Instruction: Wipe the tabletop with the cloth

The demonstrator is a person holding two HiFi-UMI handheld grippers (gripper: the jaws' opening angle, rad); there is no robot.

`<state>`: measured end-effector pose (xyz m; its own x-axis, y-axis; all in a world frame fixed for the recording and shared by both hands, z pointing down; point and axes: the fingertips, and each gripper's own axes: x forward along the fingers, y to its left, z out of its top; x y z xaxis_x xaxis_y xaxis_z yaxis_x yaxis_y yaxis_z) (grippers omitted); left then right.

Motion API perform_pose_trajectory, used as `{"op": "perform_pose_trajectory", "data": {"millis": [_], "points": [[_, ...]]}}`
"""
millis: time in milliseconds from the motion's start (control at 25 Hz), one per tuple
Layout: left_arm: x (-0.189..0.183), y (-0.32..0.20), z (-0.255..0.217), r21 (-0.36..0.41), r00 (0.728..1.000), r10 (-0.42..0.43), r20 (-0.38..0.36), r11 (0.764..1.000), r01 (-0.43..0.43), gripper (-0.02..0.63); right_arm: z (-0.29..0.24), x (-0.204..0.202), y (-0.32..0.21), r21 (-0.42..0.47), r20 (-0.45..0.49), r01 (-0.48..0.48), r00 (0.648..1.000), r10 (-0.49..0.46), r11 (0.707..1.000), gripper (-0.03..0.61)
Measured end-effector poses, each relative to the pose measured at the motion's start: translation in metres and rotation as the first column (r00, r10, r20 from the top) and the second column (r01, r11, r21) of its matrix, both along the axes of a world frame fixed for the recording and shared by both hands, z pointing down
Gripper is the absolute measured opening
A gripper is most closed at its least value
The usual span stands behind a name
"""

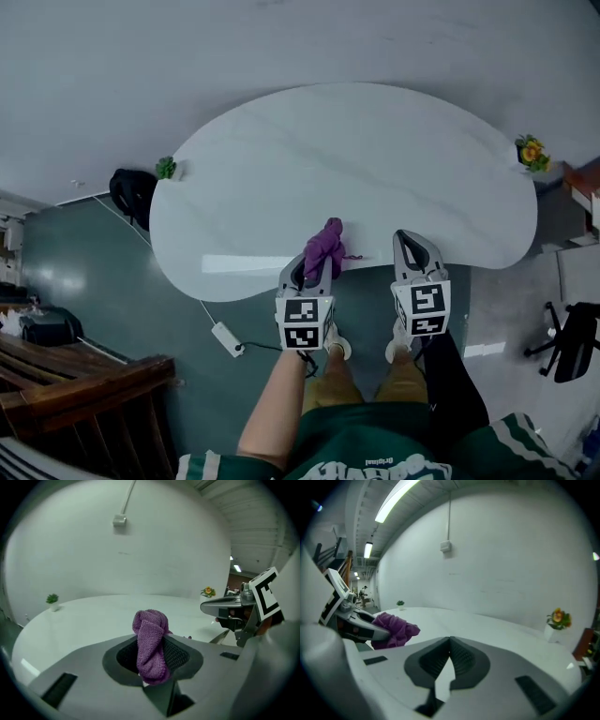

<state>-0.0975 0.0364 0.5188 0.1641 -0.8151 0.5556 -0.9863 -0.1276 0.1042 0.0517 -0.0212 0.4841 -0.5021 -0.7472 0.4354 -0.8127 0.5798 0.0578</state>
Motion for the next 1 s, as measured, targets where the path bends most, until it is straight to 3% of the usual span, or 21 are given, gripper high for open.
{"op": "perform_pose_trajectory", "data": {"millis": [160,360,600,760,880,1000], "points": [[0.134,-0.042,-0.001,0.005,0.991,0.126,-0.053,0.992,-0.126,0.111,-0.002,0.129,-0.028,0.008,-0.011,-0.137,0.991,0.137,0.991,0.003],[0.291,-0.072,-0.004,0.042,0.949,0.298,-0.1,0.954,-0.295,0.112,-0.003,0.279,-0.032,0.015,-0.031,-0.314,0.949,0.314,0.949,0.003],[0.429,-0.073,0.008,0.027,0.904,0.409,-0.127,0.912,-0.409,0.112,0.004,0.387,-0.016,-0.003,-0.047,-0.393,0.918,0.393,0.919,0.003],[0.474,-0.067,0.042,-0.043,0.906,0.416,-0.079,0.906,-0.42,0.112,0.011,0.428,-0.011,-0.014,-0.047,-0.418,0.908,0.417,0.908,0.003],[0.476,-0.067,0.054,-0.06,0.923,0.373,-0.092,0.923,-0.379,0.112,0.016,0.44,-0.008,-0.024,-0.044,-0.414,0.91,0.412,0.91,0.003],[0.477,-0.066,0.053,-0.057,0.919,0.384,-0.09,0.919,-0.39,0.112,0.023,0.439,-0.005,-0.04,-0.043,-0.403,0.915,0.402,0.914,0.003]]}}
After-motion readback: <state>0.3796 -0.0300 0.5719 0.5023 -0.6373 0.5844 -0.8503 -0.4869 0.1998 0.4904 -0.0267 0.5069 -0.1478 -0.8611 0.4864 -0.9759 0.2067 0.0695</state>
